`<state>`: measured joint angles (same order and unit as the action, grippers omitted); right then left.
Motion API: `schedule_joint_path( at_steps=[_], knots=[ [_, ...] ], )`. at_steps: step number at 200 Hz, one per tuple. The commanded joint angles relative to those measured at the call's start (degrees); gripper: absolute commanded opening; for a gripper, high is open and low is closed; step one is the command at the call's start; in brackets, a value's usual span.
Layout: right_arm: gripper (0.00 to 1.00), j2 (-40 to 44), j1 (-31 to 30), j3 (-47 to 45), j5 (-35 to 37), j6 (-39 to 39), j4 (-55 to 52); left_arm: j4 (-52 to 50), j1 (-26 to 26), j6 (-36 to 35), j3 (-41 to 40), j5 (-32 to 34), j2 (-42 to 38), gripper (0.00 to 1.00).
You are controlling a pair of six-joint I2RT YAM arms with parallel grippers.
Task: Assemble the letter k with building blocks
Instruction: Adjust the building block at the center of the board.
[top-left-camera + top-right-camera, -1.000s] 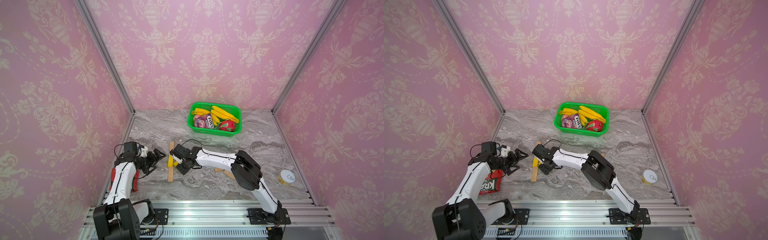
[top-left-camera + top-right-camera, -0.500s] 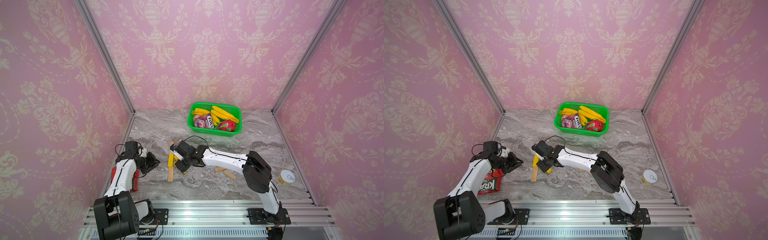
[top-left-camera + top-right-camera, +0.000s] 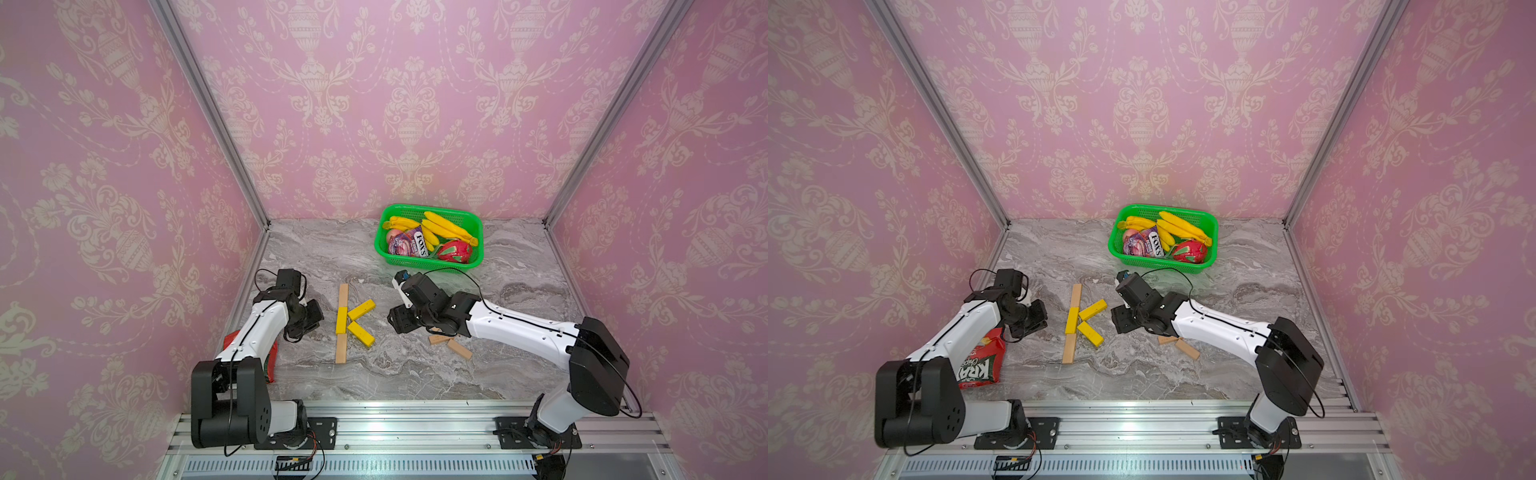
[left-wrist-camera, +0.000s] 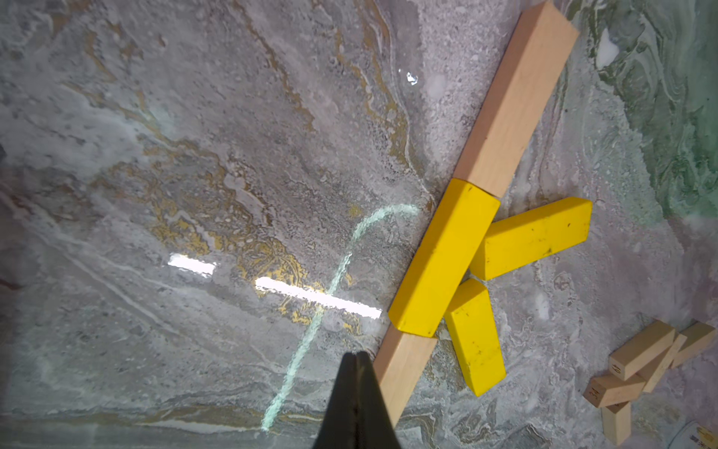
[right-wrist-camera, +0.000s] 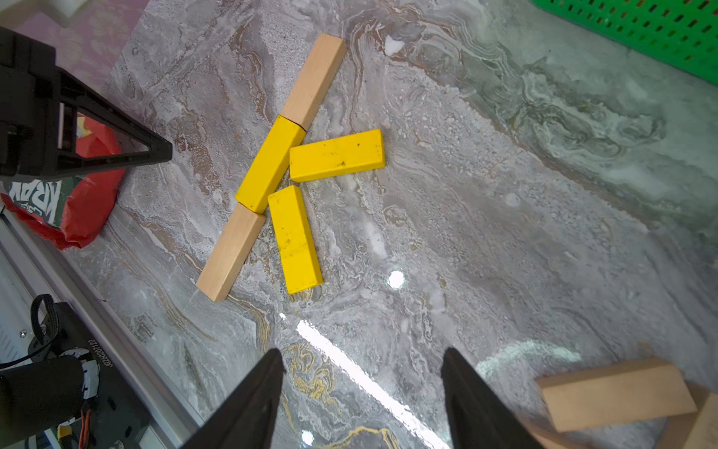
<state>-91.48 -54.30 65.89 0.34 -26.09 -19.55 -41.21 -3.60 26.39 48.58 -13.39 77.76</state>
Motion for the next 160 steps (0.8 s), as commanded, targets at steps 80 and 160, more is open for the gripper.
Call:
schedule_joint_path(
  at_steps=[80,160],
  knots=[
    [0.7,9.58,4.41,-10.73,-0.23,-5.05,4.43,4.16,8.06,-1.32,2.84,7.35,8.44,0.0],
    [0.7,12.56,4.7,-13.83,0.27,-6.39,5.39,6.91,9.41,-3.49,3.24,4.77,13.49,0.0]
  ],
)
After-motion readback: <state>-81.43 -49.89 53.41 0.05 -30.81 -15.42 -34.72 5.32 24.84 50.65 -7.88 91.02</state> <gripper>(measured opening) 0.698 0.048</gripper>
